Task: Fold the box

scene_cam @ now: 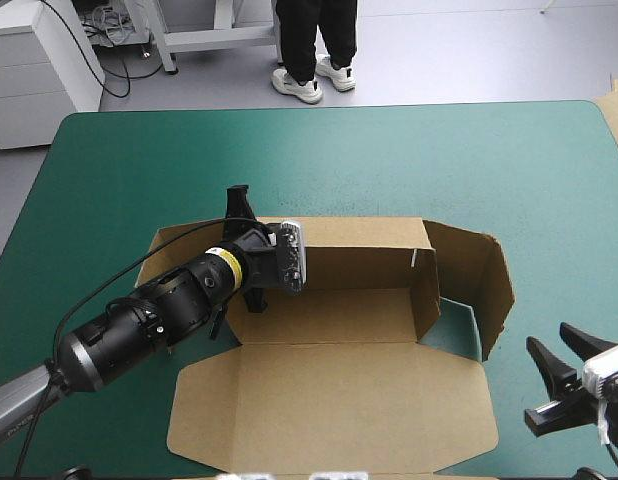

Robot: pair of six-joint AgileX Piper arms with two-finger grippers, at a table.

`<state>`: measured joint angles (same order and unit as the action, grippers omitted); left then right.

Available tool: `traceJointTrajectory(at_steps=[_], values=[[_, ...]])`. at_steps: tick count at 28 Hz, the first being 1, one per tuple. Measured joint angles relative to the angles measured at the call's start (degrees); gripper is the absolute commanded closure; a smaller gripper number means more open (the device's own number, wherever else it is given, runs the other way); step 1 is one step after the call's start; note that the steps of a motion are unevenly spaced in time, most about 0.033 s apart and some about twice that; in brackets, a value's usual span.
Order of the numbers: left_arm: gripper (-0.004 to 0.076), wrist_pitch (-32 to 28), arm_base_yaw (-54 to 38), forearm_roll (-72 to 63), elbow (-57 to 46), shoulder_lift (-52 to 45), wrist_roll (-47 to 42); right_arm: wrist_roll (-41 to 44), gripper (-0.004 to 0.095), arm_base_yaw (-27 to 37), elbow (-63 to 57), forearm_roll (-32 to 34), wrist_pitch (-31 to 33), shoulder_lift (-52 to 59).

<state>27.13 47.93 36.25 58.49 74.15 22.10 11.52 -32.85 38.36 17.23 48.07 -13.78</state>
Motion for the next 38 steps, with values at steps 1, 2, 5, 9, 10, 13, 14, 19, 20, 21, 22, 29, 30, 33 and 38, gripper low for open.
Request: traceJointTrajectory(at_steps=[1,2,5,9,10,13,14,19,20,21,22,29,30,33,38], values=[[0.0732,0.00,0.00,0.00,0.00,0.00,0.00,0.91,0.0489,0.00,2.49,1.56,1.34,-2.43],[0.0732,0.00,0.00,0.00,0.00,0.00,0.00,2.01,0.0489,0.00,4.77,2.36,2.42,-5.16],[0.0732,0.00,0.00,0.00,0.00,0.00,0.00,5.19,0.0489,0.00,9.24,3.34,2.97,-11.04],[0.0732,0.00,0.00,0.00,0.00,0.00,0.00,7.17,0.0488,0.00,18.65,3.75,3.63,-22.63],[0.0732,0.00,0.00,0.00,0.00,0.00,0.00,7.32,0.0488,0.00,20.76,3.75,4.06,-25.04],[0.0732,0.00,0.00,0.00,0.00,0.00,0.00,7.31,0.0488,0.00,26.46,3.95,5.90,-31.53],[0.0732,0.00,0.00,0.00,0.00,0.00,0.00,7.25,0.0488,0.00,28.47,3.95,6.88,-33.71],[0.0732,0.00,0.00,0.00,-0.01,0.00,0.00,6.47,0.0488,0.00,38.39,3.68,13.40,-43.66],[0.0732,0.00,0.00,0.00,-0.06,0.00,0.00,6.48,0.0488,0.00,40.09,3.73,14.38,-45.24],[0.0732,-0.01,0.00,0.00,-0.06,0.00,0.00,6.11,0.0488,0.00,42.63,3.80,15.92,-47.62],[0.0732,-0.01,0.00,0.00,-0.06,0.00,0.00,5.76,0.0488,0.00,44.36,3.86,16.88,-49.17],[0.0732,-0.06,0.00,0.05,-0.06,0.00,0.00,3.75,0.0488,0.81,57.84,5.52,23.44,-62.33],[0.0732,-0.06,0.00,0.05,-0.06,0.00,0.00,3.49,0.0488,1.69,59.33,5.19,23.52,-64.03],[0.0732,-0.06,0.00,0.05,-0.06,0.00,0.00,1.64,0.0488,5.83,62.67,1.79,23.57,-68.13],[0.0732,0.11,0.00,0.12,-0.06,0.00,0.00,-3.57,0.0486,15.38,64.87,-9.33,23.57,-72.90]])
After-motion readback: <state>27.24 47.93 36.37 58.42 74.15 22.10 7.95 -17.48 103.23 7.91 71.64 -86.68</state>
